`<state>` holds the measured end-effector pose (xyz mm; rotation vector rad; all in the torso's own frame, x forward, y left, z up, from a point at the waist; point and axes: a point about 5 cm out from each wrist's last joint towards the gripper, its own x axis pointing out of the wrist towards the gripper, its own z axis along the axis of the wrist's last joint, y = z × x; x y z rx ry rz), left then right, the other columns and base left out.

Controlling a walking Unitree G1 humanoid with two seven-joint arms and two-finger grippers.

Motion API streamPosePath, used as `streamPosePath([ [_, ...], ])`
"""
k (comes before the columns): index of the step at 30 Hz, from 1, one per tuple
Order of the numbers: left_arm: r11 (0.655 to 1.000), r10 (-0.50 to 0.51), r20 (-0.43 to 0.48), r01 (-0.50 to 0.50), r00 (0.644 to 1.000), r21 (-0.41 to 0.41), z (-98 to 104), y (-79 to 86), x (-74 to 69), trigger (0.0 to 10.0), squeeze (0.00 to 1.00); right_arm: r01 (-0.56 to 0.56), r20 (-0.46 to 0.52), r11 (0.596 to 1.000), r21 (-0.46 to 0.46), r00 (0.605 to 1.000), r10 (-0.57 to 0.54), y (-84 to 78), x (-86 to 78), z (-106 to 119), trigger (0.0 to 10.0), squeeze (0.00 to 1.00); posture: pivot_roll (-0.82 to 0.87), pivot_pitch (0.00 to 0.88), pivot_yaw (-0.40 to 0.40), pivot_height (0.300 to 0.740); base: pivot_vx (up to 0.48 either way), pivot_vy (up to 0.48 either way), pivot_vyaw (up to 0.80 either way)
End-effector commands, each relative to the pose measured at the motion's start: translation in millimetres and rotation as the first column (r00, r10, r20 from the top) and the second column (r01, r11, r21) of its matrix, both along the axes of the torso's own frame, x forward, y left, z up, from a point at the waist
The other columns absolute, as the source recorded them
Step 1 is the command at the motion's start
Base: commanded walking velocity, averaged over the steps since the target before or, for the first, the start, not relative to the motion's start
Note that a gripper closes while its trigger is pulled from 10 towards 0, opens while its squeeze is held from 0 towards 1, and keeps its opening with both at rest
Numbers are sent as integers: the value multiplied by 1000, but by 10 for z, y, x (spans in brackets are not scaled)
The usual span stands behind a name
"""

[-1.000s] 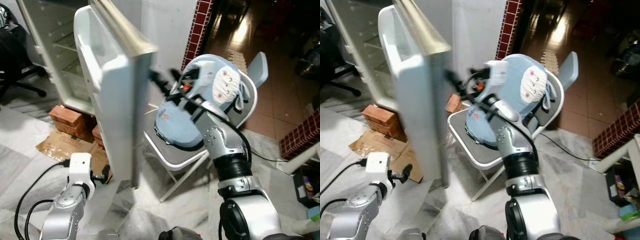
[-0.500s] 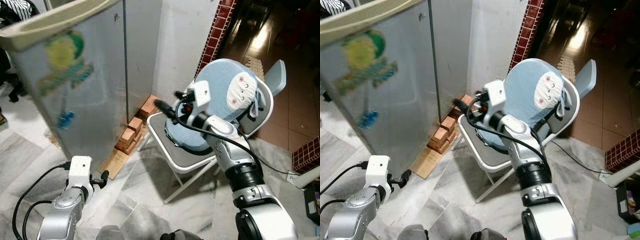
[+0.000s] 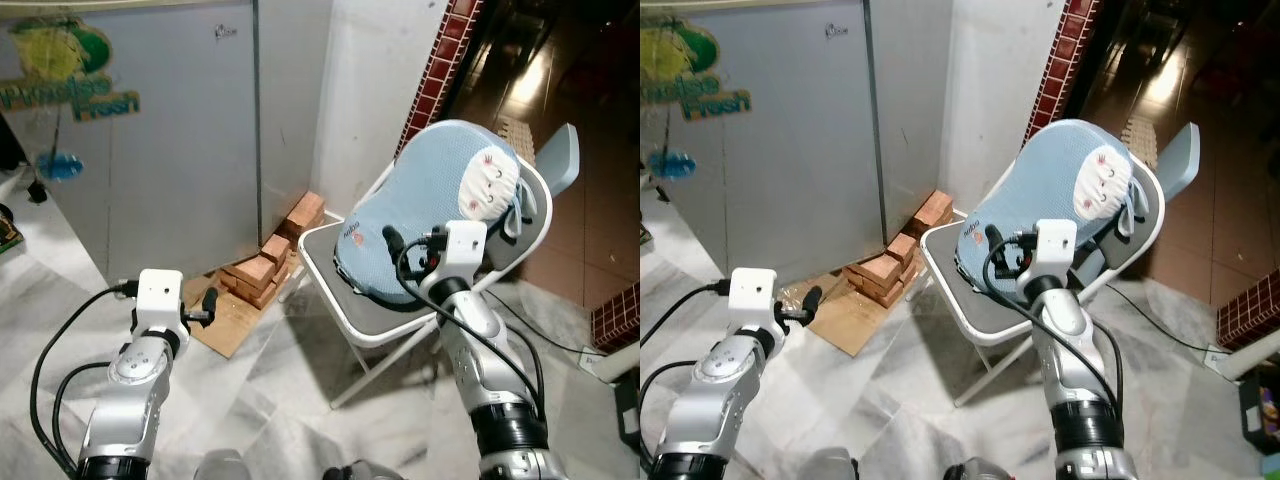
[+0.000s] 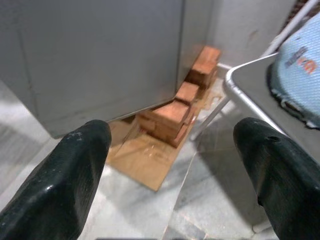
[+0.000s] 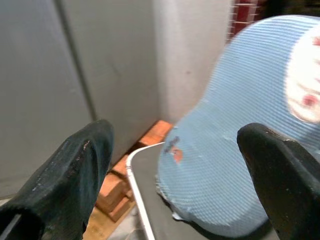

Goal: Restocking fridge

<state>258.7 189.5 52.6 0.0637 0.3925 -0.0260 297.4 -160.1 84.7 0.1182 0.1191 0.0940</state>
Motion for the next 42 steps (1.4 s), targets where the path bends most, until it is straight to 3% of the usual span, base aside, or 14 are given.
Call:
streamPosePath([
  [1,1000,-13,23,12,1000,9,21,3,41,10000,0,11,52,1000,0,999,-11,31,25,115,10000,0,116,0,-63,740,0,480,-800],
  [14,1000,-14,29,14,999,-1,-3,-24,56,10000,0,17,58,1000,-14,998,-16,24,3,145,10000,0,112,0,-71,740,0,480,-620],
  [23,1000,-26,39,26,999,-7,8,-48,116,10000,0,26,48,999,-22,999,-24,11,-41,125,10000,0,93,0,-61,740,0,480,-106],
  [42,993,-100,50,103,994,-58,15,-162,137,10000,0,60,52,998,-18,997,-59,-9,-42,177,10000,0,84,0,-61,740,0,480,-800],
])
